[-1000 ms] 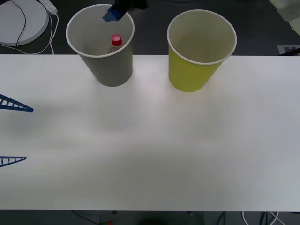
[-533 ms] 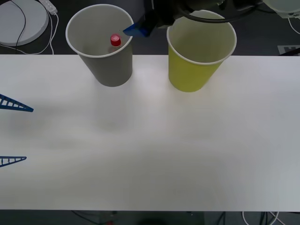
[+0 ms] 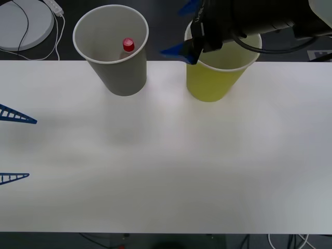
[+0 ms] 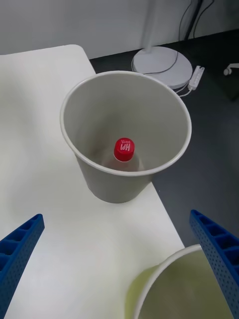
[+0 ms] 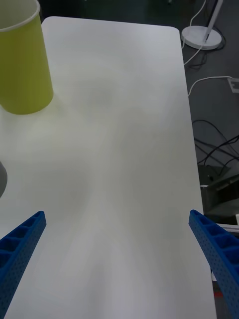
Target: Put the can into the green bin and the plastic bottle into the gray bin
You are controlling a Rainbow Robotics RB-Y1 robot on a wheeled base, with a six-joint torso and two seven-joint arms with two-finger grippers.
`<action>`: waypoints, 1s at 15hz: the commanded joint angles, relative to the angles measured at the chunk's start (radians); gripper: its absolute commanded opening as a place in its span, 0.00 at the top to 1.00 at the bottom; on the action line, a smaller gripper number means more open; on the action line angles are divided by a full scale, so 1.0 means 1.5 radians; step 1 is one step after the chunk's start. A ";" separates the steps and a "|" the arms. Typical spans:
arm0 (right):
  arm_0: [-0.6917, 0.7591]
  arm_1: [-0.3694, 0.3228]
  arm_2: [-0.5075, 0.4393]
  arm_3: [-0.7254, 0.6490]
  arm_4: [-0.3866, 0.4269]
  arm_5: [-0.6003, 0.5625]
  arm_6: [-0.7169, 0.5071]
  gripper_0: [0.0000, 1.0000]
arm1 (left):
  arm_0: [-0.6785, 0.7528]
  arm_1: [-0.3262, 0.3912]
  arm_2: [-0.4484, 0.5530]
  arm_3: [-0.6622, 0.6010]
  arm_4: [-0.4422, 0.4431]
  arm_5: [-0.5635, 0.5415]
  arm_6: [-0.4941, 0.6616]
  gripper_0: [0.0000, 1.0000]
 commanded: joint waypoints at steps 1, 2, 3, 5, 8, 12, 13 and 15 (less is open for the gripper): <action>0.058 -0.029 -0.028 -0.042 -0.019 0.019 0.031 0.00 | 0.000 0.000 0.000 0.000 0.000 0.000 0.000 0.00; 0.078 -0.040 -0.037 -0.047 -0.051 0.030 0.048 0.00 | 0.000 0.000 0.000 0.000 0.000 0.000 0.000 0.00; 0.097 -0.048 -0.044 -0.048 -0.080 0.040 0.074 0.00 | 0.000 0.000 0.000 0.000 0.000 0.000 0.000 0.00; 0.135 -0.068 -0.062 -0.059 -0.129 0.054 0.119 0.00 | 0.000 0.000 0.000 0.000 0.000 0.000 0.000 0.00; 0.205 -0.078 -0.106 -0.076 -0.184 0.054 0.199 0.00 | 0.000 0.000 0.000 0.000 0.000 0.000 0.000 0.00; 0.303 -0.094 -0.153 -0.080 -0.297 0.054 0.359 0.00 | 0.000 0.000 0.000 0.000 0.000 0.000 0.000 0.00; 0.325 -0.096 -0.161 -0.082 -0.314 0.054 0.396 0.00 | 0.000 0.000 0.000 0.000 0.000 0.000 0.000 0.00; 0.374 -0.102 -0.181 -0.084 -0.355 0.054 0.477 0.00 | 0.000 0.000 0.000 0.000 0.000 0.000 0.000 0.00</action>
